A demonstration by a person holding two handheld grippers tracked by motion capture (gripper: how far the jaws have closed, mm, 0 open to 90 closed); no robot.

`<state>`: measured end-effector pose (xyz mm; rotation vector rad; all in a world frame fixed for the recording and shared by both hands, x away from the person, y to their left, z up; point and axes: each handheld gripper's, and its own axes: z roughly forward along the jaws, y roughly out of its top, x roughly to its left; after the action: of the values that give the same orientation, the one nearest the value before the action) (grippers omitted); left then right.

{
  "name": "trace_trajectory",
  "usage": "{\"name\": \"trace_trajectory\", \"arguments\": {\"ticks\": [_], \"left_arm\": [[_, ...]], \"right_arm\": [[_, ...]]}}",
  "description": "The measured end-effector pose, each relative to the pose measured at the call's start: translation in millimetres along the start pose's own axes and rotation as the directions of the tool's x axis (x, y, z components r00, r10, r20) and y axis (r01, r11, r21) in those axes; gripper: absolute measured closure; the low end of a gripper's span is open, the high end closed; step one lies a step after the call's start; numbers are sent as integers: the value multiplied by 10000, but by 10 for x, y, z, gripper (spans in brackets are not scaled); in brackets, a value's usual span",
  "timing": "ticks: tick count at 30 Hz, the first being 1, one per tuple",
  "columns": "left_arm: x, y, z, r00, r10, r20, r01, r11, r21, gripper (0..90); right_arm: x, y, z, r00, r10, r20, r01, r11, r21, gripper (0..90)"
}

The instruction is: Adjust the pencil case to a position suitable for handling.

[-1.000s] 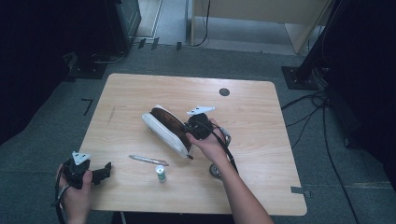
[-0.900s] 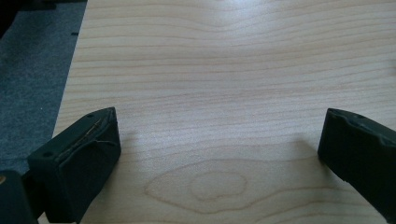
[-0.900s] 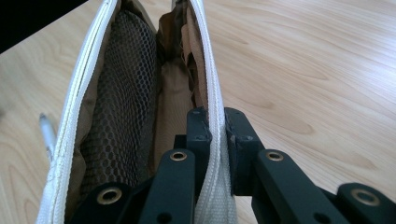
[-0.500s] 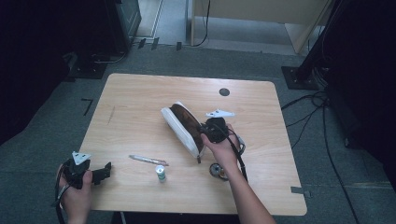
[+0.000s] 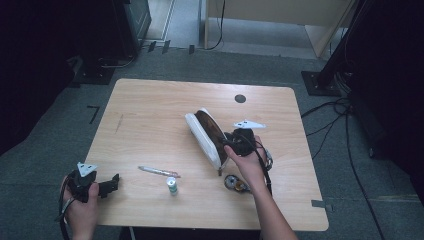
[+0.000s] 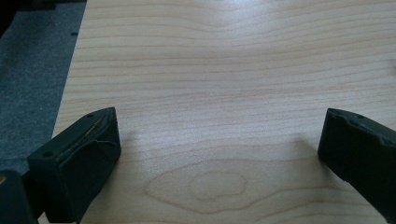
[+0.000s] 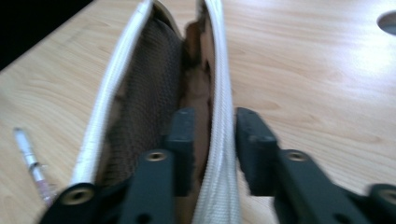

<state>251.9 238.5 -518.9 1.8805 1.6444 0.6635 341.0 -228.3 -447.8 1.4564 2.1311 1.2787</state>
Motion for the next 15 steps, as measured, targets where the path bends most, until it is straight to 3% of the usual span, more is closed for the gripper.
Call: {"name": "trace_trajectory", "arguments": {"ticks": [2,7,8,15], "left_arm": [[0,0,0,10000,3,1,-3,10000,1,0],[0,0,0,10000,3,2,-3,10000,5,0],[0,0,0,10000,2,1,-2,10000,4,0],[0,0,0,10000,-1,3,1,10000,-3,0]], "right_arm": [[6,22,-59,9997,-26,-242,22,9998,-173,536],[-12,43,-209,9992,-255,-301,241,9987,-456,428],[-42,41,-309,9993,-282,-245,265,9975,-661,384],[-107,-36,-601,9983,-534,-242,506,9933,-1035,339]]}}
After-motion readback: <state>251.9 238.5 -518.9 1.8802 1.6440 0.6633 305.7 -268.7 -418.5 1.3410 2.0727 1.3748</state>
